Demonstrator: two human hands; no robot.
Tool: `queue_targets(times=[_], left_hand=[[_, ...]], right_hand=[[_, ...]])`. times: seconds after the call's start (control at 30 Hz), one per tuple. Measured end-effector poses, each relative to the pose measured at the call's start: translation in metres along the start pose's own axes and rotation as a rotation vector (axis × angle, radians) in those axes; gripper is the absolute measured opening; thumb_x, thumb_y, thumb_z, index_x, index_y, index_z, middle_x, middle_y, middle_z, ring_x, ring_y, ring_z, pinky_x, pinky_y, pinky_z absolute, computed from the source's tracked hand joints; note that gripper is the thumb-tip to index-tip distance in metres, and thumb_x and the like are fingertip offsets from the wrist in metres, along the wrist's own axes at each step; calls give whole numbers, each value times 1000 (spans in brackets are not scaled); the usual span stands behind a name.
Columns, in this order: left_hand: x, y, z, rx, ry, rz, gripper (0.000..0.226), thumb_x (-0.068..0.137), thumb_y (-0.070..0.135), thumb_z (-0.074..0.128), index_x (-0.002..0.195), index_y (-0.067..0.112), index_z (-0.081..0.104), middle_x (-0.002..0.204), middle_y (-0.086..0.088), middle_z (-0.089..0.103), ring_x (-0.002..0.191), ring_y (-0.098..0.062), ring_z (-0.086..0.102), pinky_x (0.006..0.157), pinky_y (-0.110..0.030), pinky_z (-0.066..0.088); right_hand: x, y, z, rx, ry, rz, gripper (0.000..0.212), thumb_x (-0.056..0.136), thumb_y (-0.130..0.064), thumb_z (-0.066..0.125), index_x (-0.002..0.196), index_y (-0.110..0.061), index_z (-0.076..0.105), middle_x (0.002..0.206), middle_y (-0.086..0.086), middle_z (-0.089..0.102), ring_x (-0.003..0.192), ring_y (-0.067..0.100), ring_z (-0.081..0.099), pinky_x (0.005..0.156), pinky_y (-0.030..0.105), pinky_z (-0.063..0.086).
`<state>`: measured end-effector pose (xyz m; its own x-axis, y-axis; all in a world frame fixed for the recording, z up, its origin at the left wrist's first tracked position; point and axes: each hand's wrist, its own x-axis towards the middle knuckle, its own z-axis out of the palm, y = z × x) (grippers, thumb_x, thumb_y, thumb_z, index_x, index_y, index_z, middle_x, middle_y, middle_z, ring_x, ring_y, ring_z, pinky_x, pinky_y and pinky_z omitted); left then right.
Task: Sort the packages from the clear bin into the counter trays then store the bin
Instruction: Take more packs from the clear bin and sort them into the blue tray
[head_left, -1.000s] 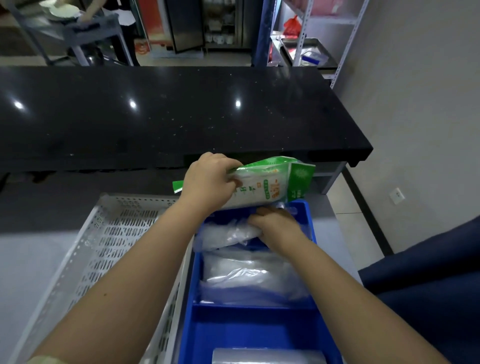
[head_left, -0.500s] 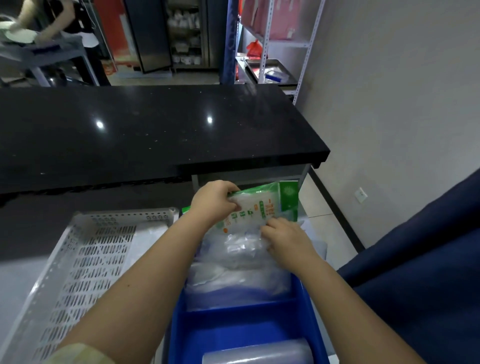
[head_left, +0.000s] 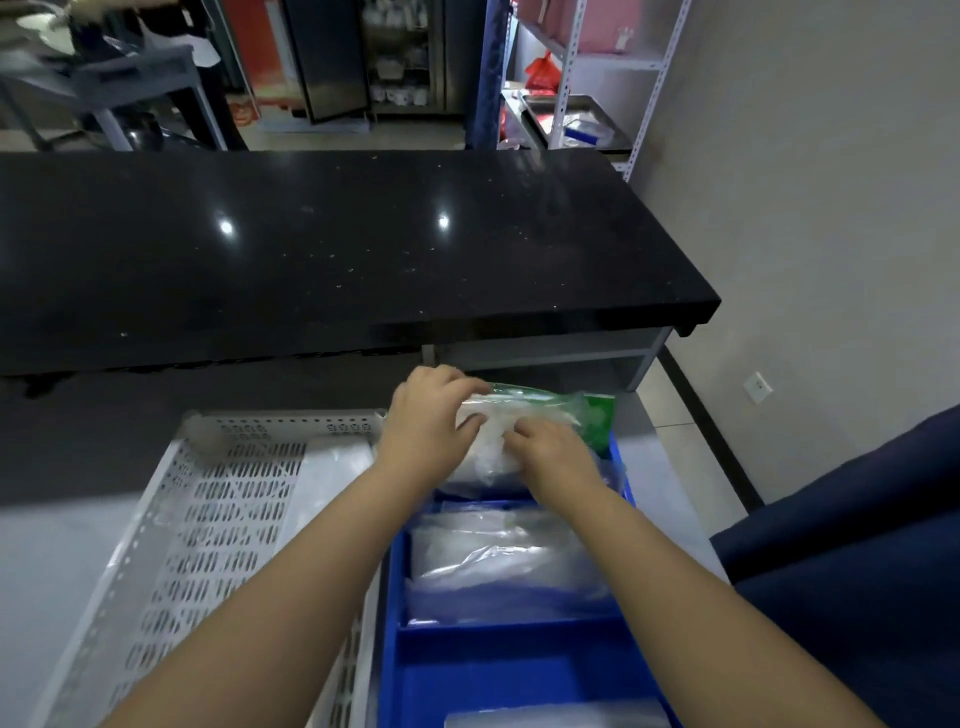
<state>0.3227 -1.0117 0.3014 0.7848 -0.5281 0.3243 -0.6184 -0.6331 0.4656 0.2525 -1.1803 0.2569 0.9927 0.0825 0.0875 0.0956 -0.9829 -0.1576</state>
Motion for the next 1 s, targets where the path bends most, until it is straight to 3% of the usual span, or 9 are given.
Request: queue_targets(times=[0.07, 0.2, 0.37, 0.47, 0.6, 0.7, 0.8, 0.93, 1.0], left_hand=[[-29, -1, 9, -37, -85, -7, 25, 83, 25, 68, 108, 26, 69, 104, 2, 65, 100, -22, 54, 86, -37, 45], [-65, 1, 43, 156, -446, -57, 44, 91, 46, 49, 134, 34, 48, 127, 1, 54, 116, -22, 46, 97, -39, 39], [-69, -1, 60, 230, -491, -84, 53, 92, 60, 33, 140, 38, 37, 136, -1, 47, 124, -24, 40, 101, -44, 33], [-68, -3, 65, 231, -536, -123, 56, 91, 64, 27, 139, 37, 39, 133, 1, 48, 122, -24, 42, 98, -45, 35], [-67, -1, 70, 248, -622, -145, 57, 89, 67, 20, 127, 35, 49, 120, 1, 57, 108, -24, 51, 82, -43, 37], [-64, -1, 66, 258, -636, -125, 58, 89, 67, 18, 122, 35, 52, 114, 2, 60, 102, -22, 52, 74, -40, 32], [-63, 3, 59, 271, -588, -118, 54, 92, 63, 21, 125, 33, 53, 116, 1, 61, 105, -22, 52, 79, -41, 37], [-67, 16, 43, 240, -424, -149, 45, 95, 56, 31, 130, 34, 51, 124, 2, 59, 113, -22, 50, 88, -41, 40], [-68, 22, 31, 258, -347, -165, 42, 96, 51, 36, 130, 33, 51, 128, 2, 58, 117, -23, 48, 91, -41, 39]], right_hand=[[1, 2, 13, 41, 4, -14, 36, 71, -3, 71, 106, -9, 67, 109, 15, 65, 102, 33, 60, 85, 40, 47], [-3, 10, 19, 71, -134, 31, 40, 80, -17, 62, 120, -22, 59, 121, 2, 60, 112, 24, 52, 86, 36, 44], [-31, 37, 0, 415, -183, 115, 45, 82, -30, 70, 124, -34, 55, 132, -10, 55, 122, 8, 45, 103, 31, 40], [-41, 47, -1, 348, 47, 79, 24, 82, -12, 69, 103, -24, 68, 114, -4, 64, 108, 14, 52, 95, 32, 45], [-33, 29, 7, 348, -289, 235, 14, 90, -36, 55, 94, -31, 67, 105, -6, 66, 93, 15, 59, 77, 29, 48], [-31, 23, 11, 309, -442, 270, 35, 88, -58, 44, 79, -29, 61, 84, -8, 62, 74, 12, 57, 60, 29, 44], [-34, 25, 7, 235, -481, 248, 37, 83, -65, 46, 75, -30, 55, 81, -7, 60, 70, 9, 53, 55, 28, 39], [-43, 28, -18, 208, -341, 201, 40, 82, -55, 56, 117, -37, 56, 123, -4, 59, 106, 18, 55, 80, 34, 46], [-46, 25, -34, 219, -235, 132, 38, 85, -45, 60, 122, -36, 55, 128, -6, 57, 113, 17, 53, 88, 34, 45]])
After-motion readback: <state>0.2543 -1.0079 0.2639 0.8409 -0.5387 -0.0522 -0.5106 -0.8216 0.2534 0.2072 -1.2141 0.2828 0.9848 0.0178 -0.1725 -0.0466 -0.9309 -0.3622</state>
